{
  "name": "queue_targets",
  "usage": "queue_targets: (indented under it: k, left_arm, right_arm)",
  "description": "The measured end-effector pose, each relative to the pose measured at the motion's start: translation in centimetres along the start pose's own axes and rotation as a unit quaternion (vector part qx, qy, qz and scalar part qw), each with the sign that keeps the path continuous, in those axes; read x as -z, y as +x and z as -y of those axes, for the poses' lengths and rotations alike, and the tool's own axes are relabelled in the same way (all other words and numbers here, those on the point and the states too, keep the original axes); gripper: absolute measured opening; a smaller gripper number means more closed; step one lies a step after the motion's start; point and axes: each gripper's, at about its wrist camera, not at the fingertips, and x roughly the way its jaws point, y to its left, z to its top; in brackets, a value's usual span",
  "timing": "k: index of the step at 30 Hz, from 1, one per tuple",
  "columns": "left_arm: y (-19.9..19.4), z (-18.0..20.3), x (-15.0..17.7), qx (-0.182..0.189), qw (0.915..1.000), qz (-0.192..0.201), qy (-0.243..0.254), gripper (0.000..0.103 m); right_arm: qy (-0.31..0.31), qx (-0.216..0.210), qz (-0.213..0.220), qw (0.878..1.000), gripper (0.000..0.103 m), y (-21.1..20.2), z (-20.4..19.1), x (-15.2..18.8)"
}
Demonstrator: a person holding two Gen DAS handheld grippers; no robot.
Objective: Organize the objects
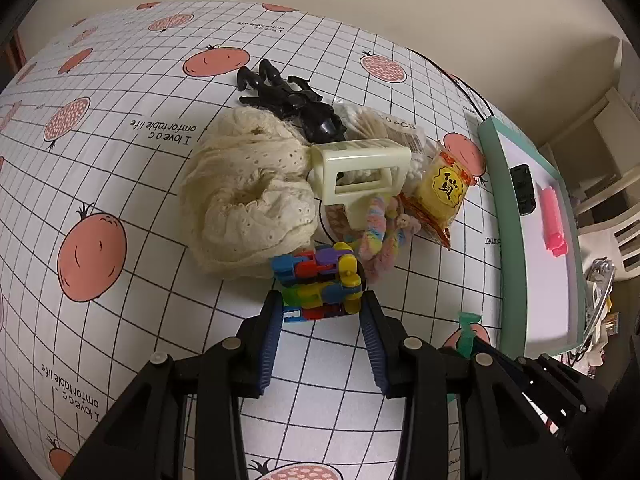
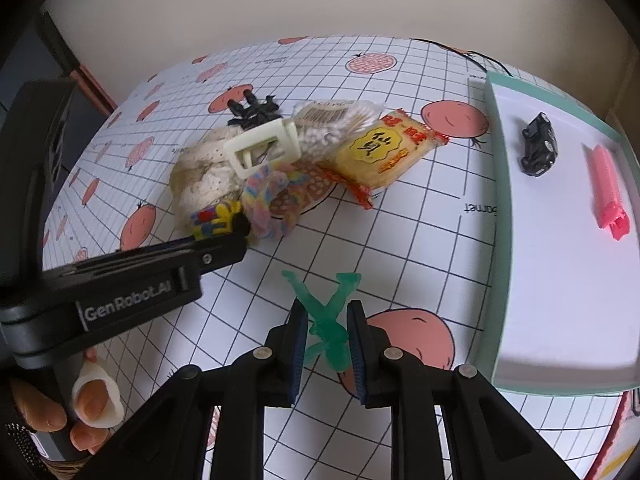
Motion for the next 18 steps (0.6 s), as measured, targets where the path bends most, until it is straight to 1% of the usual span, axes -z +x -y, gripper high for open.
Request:
queue_targets:
  k: [8,18]
  left_arm:
    - [-0.7,0.0,0.1,0.002,1.0000,0.004,-0.006,0.041]
    - [-2.0,0.0,-0.1,0.010,0.9996,0.022,-0.012,0.041]
  right_arm:
    - [0.017,-0.004,0.017,1.000,0.022,-1.3,0.9,-0.4]
    - [0.034,-0.004,0.036,0.999,0.021,-2.1,1.4,-0.8]
